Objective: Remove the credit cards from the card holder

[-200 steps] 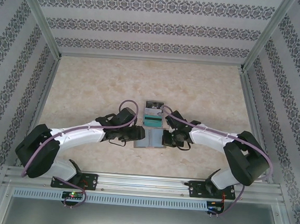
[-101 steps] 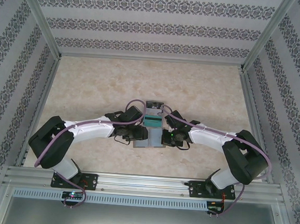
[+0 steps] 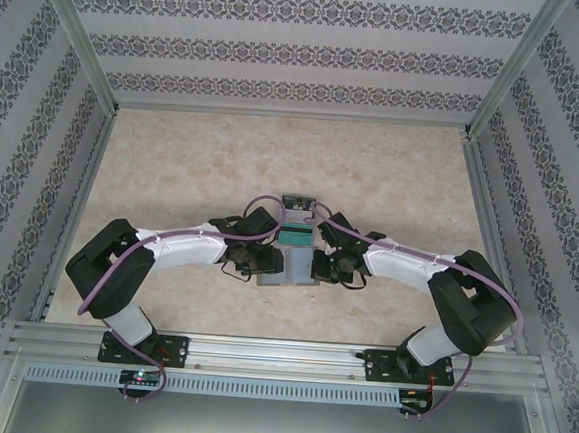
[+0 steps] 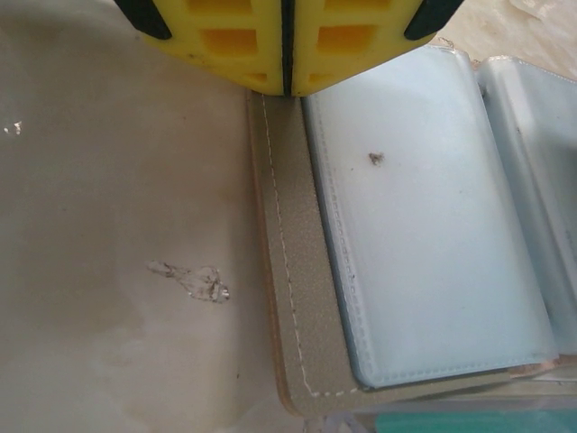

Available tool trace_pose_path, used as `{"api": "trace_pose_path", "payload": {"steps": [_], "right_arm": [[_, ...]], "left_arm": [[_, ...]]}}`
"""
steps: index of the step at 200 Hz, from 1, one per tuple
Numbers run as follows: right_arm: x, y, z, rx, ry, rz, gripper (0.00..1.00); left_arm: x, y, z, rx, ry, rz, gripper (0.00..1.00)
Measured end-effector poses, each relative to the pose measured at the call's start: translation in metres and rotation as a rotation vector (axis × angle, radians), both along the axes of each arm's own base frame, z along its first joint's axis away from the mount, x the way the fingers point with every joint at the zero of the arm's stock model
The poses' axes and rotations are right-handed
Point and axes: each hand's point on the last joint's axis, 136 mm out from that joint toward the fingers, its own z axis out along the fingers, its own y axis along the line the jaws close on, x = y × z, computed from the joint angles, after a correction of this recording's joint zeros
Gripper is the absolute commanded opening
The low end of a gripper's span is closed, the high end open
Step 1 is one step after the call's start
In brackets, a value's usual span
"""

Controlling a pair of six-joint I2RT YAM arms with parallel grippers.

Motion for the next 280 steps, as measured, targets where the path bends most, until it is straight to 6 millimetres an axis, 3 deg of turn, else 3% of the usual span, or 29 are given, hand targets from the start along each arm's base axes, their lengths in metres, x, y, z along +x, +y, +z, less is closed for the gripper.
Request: {"api": "trace_pose_path", "payload": {"steps": [38, 92, 135, 198, 246, 280], "right_arm": [[0.0, 0.0, 0.0, -0.002, 0.004, 0.0, 0.0], [0.0, 0.0, 0.0, -0.006, 0.012, -0.003, 0.0], [0.0, 0.001, 0.0, -0.005, 0.012, -0.003, 0.0], [0.0, 0.0, 0.0, -0.006, 0.012, -0.003, 0.0], [0.0, 0.0, 0.0, -0.006, 0.01, -0.004, 0.0], [0.002, -0.005, 0.003, -0.007, -0.01, -0.014, 0.1]], "left_arm": [[-0.002, -0.004, 0.001, -0.02, 0.004, -0.028, 0.51], [-0.003, -0.014, 0.006, -0.066, -0.003, -0.074, 0.62], [-0.002, -0.024, 0.013, -0.098, -0.02, -0.107, 0.87], [0.004, -0.034, 0.026, -0.126, -0.051, -0.125, 1.0], [0.004, -0.04, 0.033, -0.13, -0.068, -0.14, 1.0], [0.004, -0.035, 0.034, -0.105, -0.076, -0.132, 1.0]]}}
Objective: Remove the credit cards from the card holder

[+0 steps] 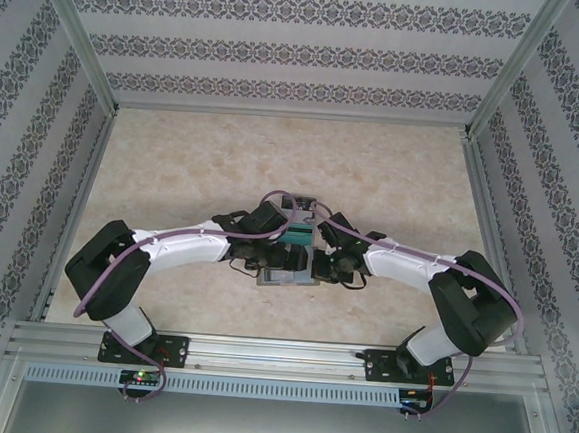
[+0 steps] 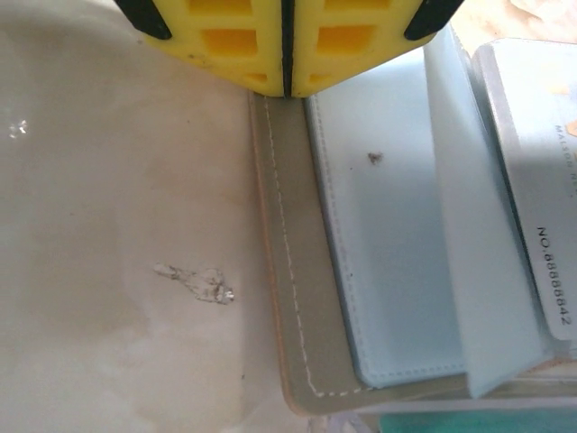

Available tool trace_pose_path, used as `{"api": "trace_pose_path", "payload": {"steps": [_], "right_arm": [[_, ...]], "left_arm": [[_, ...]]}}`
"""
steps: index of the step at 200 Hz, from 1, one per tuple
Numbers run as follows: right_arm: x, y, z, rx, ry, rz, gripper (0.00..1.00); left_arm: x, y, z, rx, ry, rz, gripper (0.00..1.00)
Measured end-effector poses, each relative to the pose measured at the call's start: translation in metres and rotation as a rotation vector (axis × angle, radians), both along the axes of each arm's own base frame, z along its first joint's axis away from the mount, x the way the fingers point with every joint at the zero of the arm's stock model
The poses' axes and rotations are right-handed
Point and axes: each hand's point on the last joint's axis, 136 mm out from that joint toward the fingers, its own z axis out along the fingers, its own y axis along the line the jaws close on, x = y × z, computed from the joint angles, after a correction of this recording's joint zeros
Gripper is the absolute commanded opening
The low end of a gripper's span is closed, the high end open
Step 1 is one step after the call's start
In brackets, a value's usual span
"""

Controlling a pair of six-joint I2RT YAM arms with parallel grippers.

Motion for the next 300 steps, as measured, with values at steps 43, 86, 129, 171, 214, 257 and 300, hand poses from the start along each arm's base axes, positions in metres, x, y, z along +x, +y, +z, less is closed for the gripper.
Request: {"api": "trace_pose_path", "payload": {"steps": [43, 86, 129, 171, 214, 257, 300], "right_arm": [[0.02, -0.008, 0.037, 0.068, -0.125, -0.036, 0.28], [0.02, 0.018, 0.051, 0.136, -0.16, 0.026, 0.21], [0.019, 0.055, 0.041, 0.194, -0.11, 0.087, 0.19], [0.024, 0.073, 0.031, 0.231, -0.066, 0.094, 0.2], [0.023, 0.077, 0.022, 0.24, -0.037, 0.094, 0.18], [0.022, 0.081, 0.012, 0.248, -0.001, 0.087, 0.17], [0.02, 0.083, 0.004, 0.25, 0.019, 0.087, 0.17]], "left_arm": [[0.002, 0.02, -0.002, 0.083, -0.022, 0.022, 0.85], [0.007, 0.04, -0.011, 0.127, -0.022, 0.053, 0.5], [0.002, 0.051, -0.023, 0.155, 0.005, 0.067, 0.17], [-0.006, 0.058, -0.037, 0.181, 0.034, 0.067, 0.17], [-0.007, 0.058, -0.041, 0.174, 0.041, 0.074, 0.16], [-0.006, 0.055, -0.041, 0.161, 0.042, 0.079, 0.15], [-0.007, 0.055, -0.041, 0.158, 0.045, 0.081, 0.15]]}}
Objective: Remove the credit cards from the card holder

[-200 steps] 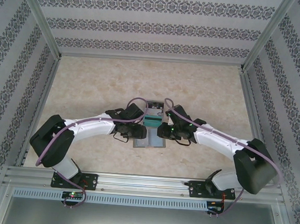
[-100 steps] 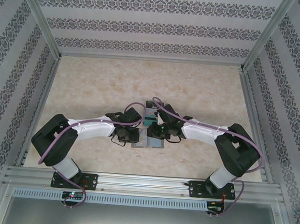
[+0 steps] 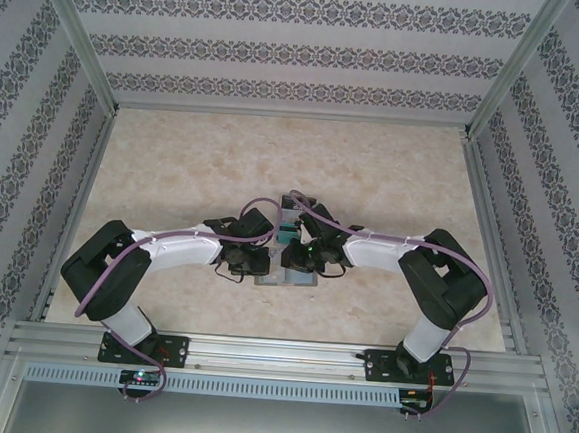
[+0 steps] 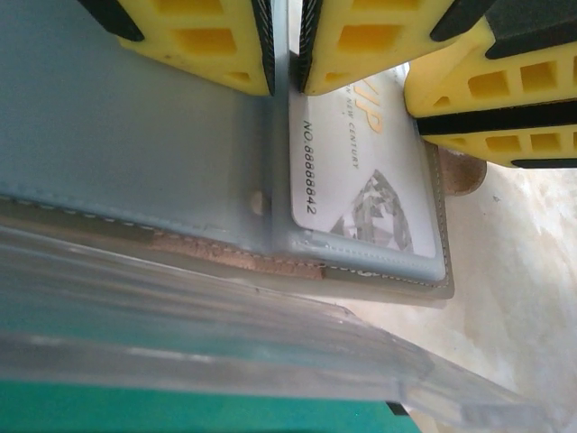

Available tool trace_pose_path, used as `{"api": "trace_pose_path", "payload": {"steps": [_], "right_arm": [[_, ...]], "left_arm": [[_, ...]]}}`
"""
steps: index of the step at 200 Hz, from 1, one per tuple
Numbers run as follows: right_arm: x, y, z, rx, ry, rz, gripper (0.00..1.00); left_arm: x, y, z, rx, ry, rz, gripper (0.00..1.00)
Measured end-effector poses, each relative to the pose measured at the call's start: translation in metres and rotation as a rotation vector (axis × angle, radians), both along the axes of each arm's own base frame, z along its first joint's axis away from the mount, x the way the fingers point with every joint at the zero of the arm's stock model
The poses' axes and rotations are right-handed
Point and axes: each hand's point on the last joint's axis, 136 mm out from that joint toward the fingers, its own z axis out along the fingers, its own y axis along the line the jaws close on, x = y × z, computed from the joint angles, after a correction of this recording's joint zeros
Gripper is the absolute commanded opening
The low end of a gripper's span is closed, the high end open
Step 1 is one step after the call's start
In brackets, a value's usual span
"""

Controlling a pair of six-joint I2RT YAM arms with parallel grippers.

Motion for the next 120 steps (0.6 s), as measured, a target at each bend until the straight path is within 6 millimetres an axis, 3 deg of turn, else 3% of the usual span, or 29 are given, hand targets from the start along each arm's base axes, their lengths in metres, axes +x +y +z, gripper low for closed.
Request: {"api": "trace_pose_path", "payload": {"steps": [37, 50, 120], "right_arm": [[0.0004, 0.0024, 0.0001, 0.01, 0.013, -0.008, 0.08], [0.0005, 0.0024, 0.0002, 0.01, 0.014, -0.009, 0.0], [0.0012, -0.0049, 0.0025, 0.013, 0.01, -0.025, 0.0]], "left_arm": [[-0.0001, -0.0001, 0.0, -0.001, 0.001, 0.0, 0.14], [-0.0002, 0.0, 0.0, 0.0, 0.001, 0.0, 0.13], [0.0, -0.0002, 0.0004, -0.002, 0.002, 0.006, 0.06]]}}
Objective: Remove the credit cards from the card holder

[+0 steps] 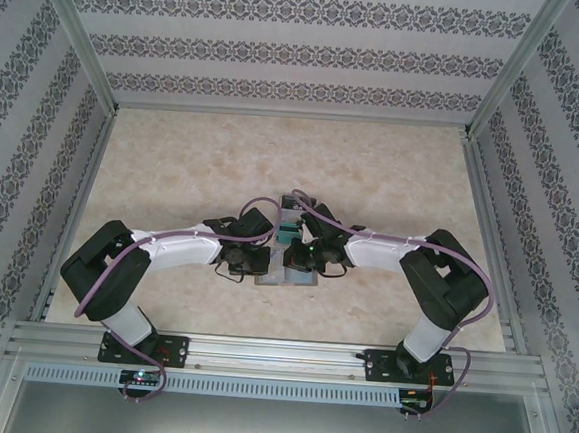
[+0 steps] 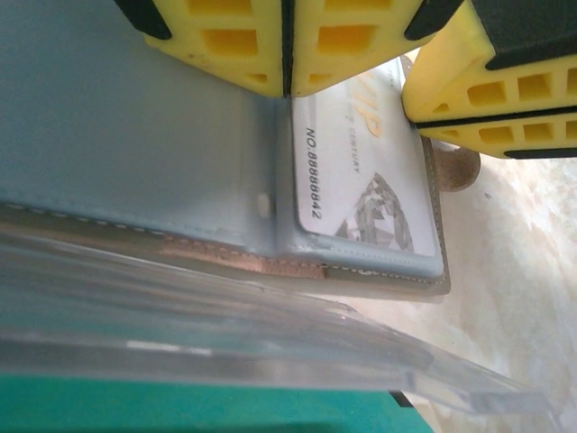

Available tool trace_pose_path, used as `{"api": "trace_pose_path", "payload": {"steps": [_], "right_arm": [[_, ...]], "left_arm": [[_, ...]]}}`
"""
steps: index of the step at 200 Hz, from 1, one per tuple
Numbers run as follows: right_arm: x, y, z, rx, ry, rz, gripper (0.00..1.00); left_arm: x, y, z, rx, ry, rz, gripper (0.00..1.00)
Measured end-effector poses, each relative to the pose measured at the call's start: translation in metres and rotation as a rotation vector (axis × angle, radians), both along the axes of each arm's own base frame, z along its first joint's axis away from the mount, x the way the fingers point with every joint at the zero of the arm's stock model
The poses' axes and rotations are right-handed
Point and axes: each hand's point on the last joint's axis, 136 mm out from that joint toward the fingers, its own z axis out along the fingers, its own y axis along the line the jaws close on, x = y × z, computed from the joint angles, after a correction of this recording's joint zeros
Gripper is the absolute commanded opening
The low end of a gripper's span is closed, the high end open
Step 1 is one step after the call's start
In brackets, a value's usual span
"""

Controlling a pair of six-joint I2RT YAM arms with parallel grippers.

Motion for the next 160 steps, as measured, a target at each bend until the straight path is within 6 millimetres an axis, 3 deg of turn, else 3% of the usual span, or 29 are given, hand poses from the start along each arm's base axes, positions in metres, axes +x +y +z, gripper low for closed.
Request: {"api": "trace_pose_path", "payload": {"steps": [50, 85, 160], "right_arm": [[0.0, -0.008, 0.0, 0.0, 0.0, -0.007, 0.0], [-0.001, -0.003, 0.002, 0.025, -0.004, 0.003, 0.12], [-0.003, 0.007, -0.001, 0.039, 0.008, 0.025, 0.19]], "left_arm": [[0.0, -0.001, 0.0, -0.002, 0.002, -0.001, 0.06], [0.0, -0.001, 0.0, -0.003, 0.002, -0.001, 0.05], [0.0, -0.001, 0.0, -0.003, 0.001, -0.001, 0.06]]}}
